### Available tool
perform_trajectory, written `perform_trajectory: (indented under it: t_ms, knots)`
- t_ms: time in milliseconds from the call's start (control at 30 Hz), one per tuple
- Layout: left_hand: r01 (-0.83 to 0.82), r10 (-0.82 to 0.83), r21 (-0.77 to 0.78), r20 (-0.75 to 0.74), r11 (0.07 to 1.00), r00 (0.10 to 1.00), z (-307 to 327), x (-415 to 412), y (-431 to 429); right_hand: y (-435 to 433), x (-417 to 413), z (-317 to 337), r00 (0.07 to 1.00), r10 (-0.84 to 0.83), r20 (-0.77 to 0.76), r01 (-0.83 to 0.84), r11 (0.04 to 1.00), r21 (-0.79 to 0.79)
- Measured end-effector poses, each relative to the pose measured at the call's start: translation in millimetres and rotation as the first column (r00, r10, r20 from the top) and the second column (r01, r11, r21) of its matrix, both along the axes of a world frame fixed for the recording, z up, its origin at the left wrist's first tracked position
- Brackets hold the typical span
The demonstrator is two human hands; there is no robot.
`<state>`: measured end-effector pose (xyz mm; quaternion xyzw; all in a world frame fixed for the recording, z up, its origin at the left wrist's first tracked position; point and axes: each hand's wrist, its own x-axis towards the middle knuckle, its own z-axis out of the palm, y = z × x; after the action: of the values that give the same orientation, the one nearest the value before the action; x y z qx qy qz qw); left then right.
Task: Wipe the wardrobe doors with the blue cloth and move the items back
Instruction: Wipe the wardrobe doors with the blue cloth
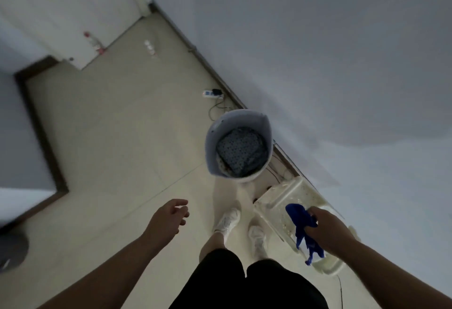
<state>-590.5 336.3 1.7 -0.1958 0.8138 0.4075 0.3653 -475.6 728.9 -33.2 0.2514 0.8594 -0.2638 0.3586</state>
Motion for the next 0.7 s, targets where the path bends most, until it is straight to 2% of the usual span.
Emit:
perform_trajectory:
  t_ms: [133,267,367,467,600,700]
  knots:
    - [-0.225,0.224,0.001,0.036,0.974,0.974,2,90,-44,-9,-24,0,0.961,0.275,0.017,-0.274,0.961,-0.036]
    - [-0.489,0.489,-0.014,0.016,0.872,0.872,5,188,-84,-43,-49,6,0.848,0.53,0.012,-0.53,0.848,-0.018]
    - [-0.677,0.677,-0.031,0.003,0.736,0.736,8,258,-104,-89,-70,9,0.712,0.701,0.037,-0.701,0.713,-0.018]
    - [-0.828,0.829,-0.034,0.009,0.559,0.559,8,328,-115,-152,-86,14,0.534,0.843,0.069,-0.843,0.537,-0.035]
    - [-0.95,0.95,-0.026,0.008,0.311,0.311,1,414,-123,-243,-85,13,0.328,0.943,0.056,-0.943,0.331,-0.042]
    - [-0.992,0.991,-0.005,0.034,0.127,0.127,-8,473,-126,-313,-69,11,0.213,0.975,0.062,-0.974,0.217,-0.063]
